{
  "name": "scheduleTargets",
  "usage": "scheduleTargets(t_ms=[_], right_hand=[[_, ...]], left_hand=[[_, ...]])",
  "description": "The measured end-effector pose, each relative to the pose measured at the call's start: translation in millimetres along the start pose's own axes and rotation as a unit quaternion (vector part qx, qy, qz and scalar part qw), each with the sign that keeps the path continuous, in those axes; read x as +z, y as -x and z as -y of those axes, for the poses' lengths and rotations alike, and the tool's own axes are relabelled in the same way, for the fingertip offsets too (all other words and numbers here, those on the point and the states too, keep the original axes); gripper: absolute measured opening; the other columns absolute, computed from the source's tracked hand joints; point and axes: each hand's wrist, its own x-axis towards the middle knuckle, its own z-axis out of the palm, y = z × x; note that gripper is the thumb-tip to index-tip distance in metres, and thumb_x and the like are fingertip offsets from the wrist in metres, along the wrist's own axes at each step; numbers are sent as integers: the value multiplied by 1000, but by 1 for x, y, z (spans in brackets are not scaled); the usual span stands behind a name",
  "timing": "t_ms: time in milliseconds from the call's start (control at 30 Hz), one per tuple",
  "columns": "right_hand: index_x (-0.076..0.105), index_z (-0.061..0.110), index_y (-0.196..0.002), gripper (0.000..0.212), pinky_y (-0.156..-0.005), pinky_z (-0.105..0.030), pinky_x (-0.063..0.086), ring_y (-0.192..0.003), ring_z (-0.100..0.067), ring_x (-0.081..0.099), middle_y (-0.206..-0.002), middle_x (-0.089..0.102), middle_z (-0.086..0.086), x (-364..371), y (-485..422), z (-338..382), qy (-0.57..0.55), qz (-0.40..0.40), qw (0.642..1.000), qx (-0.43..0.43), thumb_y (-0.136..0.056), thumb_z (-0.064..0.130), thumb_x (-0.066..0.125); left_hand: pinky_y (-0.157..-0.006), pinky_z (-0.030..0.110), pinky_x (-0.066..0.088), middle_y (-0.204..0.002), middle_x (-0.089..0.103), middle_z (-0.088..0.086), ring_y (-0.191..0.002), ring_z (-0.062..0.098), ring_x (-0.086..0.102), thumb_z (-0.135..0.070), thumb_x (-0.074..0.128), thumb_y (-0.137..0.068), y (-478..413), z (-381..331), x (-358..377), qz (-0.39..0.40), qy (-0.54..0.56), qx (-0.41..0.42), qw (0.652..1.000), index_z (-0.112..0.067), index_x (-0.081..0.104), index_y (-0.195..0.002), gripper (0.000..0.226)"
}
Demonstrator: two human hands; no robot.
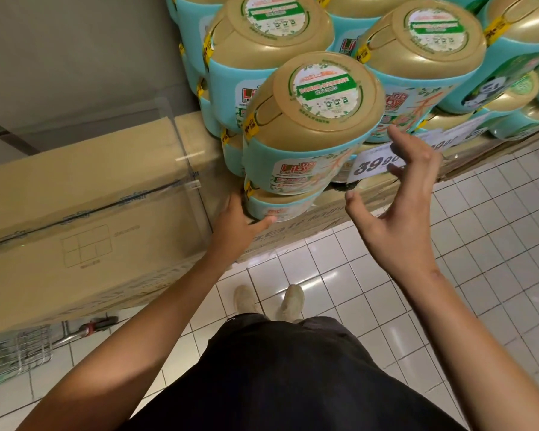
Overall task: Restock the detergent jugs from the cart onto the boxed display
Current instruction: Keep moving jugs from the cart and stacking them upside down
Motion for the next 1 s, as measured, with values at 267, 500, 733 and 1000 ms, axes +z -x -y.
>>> scheduleTargets(t_ms=[267, 500, 733, 1000], right_hand=[[48, 18, -148, 67, -108, -35, 48, -129, -16, 52, -137, 45, 0, 9, 40, -24, -62, 63, 992, 94, -89, 1, 75], [62, 28, -128, 50, -102, -34, 53, -119, -7, 58, -124, 53, 9, 3, 47, -66, -117, 139, 976, 122, -88, -1, 68], [65, 28, -119, 34, -90, -27, 52, -108, -9, 61, -117, 56, 6, -16, 66, -111, -148, 275, 940, 136, -93, 6, 68], [69, 26, -113, 26, -79, -15, 48, -100, -4, 61, -113, 61, 4, -37, 94, -132, -165, 413, 891, 96, -96, 6, 69]], left_hand=[[-98, 38, 56, -142, 62, -8, -127, 13, 61, -54, 86, -79, 13, 1, -2, -2, 25, -25, 999, -33, 43, -146, 82], [-102, 25, 41, -150, 54, -1, -133, 16, 54, -40, 75, -95, 58, 6, -3, -27, -21, -95, 995, -24, 47, -151, 65], [-91, 21, 34, -146, 57, 5, -126, 30, 56, -23, 69, -101, 136, 7, 36, -79, -105, -106, 986, -15, 59, -144, 45], [-87, 16, 47, -120, 66, -21, -113, -5, 61, -29, 69, -101, 244, -26, 100, -205, 84, -188, 957, -37, 66, -121, 21]])
